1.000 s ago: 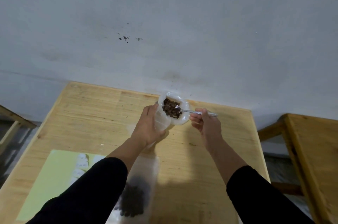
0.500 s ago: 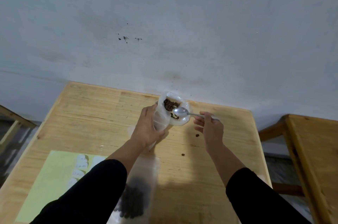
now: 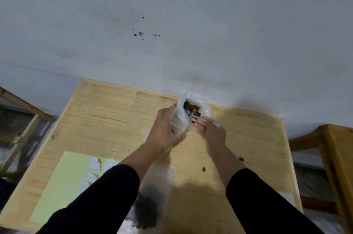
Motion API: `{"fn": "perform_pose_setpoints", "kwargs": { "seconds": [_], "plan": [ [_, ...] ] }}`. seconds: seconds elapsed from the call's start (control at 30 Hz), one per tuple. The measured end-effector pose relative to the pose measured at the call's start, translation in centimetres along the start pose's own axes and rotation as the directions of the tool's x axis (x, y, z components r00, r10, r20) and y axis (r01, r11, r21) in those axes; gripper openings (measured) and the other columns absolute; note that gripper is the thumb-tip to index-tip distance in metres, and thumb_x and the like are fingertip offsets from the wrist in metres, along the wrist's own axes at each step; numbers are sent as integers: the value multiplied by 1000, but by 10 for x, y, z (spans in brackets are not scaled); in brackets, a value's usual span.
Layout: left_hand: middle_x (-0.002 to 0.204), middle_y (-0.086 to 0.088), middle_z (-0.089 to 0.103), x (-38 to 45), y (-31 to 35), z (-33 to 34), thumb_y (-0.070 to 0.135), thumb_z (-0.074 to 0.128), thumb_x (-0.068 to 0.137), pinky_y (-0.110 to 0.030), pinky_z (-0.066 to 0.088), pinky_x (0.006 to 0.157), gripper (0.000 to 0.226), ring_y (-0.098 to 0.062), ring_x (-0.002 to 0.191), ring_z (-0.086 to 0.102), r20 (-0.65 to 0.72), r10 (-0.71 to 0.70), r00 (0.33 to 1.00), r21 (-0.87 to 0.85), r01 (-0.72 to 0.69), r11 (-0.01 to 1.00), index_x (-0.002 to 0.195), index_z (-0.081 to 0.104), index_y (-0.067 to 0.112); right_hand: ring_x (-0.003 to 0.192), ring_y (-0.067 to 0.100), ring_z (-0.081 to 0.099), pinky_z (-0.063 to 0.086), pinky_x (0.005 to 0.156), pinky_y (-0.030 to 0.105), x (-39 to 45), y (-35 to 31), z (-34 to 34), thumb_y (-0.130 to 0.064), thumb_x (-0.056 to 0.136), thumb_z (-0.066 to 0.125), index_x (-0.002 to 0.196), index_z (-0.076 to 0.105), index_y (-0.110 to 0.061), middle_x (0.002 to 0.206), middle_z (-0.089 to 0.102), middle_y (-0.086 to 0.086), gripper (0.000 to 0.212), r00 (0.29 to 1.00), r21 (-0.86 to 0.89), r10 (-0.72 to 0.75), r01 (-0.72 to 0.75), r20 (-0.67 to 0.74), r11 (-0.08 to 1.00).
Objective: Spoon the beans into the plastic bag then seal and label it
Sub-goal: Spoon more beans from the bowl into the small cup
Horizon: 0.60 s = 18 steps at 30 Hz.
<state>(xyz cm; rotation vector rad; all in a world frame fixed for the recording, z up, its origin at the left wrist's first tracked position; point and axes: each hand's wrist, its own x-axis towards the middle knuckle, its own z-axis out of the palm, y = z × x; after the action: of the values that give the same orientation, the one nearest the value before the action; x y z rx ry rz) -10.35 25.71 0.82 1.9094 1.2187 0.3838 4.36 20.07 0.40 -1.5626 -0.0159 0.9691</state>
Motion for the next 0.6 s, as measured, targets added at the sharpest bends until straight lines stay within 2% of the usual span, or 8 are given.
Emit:
{"fn": "perform_pose_setpoints", "kwargs": {
  "seconds": [0.1,0.23,0.37,0.47,0.6],
  "plan": [
    [139,2,29,0,-1,-1,30,80,68,-17,29,95,97,-8,119,36,2,-8,1000,-7,8,1000,145,20,25,66,19,68,57,57,20,0,-7,-2,-7,86,61,93,66,-1,79,71,14,10,998,85,59,-58,-9,995],
    [141,1,28,0,-1,-3,27,79,69,-16,27,97,95,-10,123,35,7,-3,1000,-17,3,1000,145,22,24,57,14,67,55,51,20,1,-16,-16,-9,85,61,90,66,-2,66,71,7,10,998,118,35,-28,-60,993],
    [141,-1,27,0,2,-4,24,79,69,-17,29,96,94,-12,123,36,4,-12,1000,-33,12,999,145,24,22,60,15,67,54,50,20,-6,-32,-28,-11,90,56,90,65,-4,74,70,10,12,999,112,-38,42,-32,993],
    [142,-4,27,-1,7,-2,27,78,71,-15,26,98,94,-17,128,35,-7,7,1000,-18,-7,1000,145,23,17,60,14,67,53,50,21,-22,-43,-33,-12,91,55,88,66,-7,70,70,7,13,992,58,-119,116,52,992],
    [142,-5,28,-2,18,0,25,79,71,-9,22,96,95,-14,127,36,-12,33,999,-29,-34,999,146,22,14,65,11,66,54,52,22,-45,-48,-40,-10,94,51,88,69,-12,77,70,9,19,938,-139,-292,319,187,937]
  ]
}}
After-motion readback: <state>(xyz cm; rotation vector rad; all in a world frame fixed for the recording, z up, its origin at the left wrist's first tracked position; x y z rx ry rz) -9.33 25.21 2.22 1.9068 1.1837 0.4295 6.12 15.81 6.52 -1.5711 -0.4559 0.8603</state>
